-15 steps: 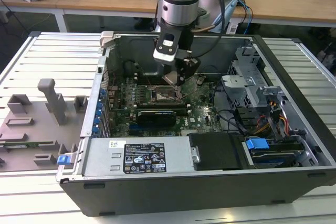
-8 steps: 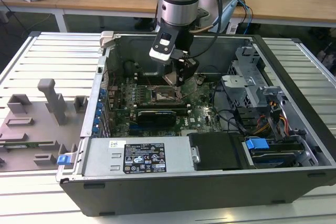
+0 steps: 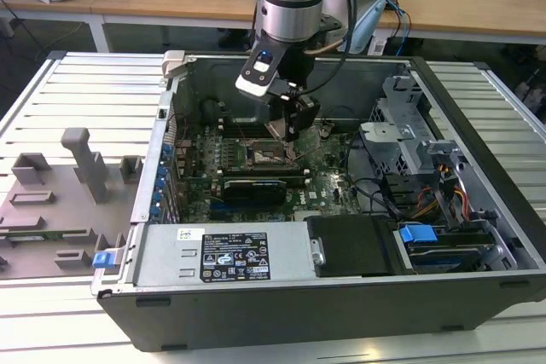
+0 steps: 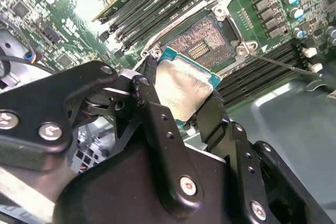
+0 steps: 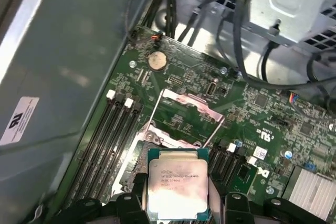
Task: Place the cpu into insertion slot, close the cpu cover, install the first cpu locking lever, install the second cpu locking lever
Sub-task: 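Place the cpu into insertion slot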
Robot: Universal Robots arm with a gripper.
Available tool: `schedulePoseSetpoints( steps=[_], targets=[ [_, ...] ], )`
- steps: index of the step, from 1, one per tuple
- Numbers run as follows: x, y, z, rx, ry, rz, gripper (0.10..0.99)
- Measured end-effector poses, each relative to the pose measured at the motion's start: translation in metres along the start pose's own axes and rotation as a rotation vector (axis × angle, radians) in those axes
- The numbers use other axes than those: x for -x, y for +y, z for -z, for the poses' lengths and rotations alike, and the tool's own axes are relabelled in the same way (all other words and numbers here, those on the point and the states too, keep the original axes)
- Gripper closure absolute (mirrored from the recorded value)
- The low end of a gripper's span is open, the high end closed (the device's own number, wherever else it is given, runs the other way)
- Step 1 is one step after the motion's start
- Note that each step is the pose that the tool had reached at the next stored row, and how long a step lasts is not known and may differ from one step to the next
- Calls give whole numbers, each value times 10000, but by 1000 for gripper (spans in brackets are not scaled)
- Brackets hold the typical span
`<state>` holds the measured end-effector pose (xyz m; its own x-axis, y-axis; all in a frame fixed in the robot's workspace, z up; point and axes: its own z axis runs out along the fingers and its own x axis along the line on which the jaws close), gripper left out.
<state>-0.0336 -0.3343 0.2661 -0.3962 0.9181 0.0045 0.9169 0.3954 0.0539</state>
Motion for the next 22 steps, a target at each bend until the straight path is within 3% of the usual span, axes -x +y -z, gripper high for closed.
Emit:
schedulePoseSetpoints(
  steps=[4,16,18,20,22],
  targets=[
    [0,0,-2,-8,-75,-861,541],
    [0,0,-5,-23,-205,-2303,541],
    [0,0,-5,-37,-260,-2516,541],
    [0,0,-5,-94,-472,-2863,541],
    [0,0,-6,-111,-539,-3287,541]
  ],
)
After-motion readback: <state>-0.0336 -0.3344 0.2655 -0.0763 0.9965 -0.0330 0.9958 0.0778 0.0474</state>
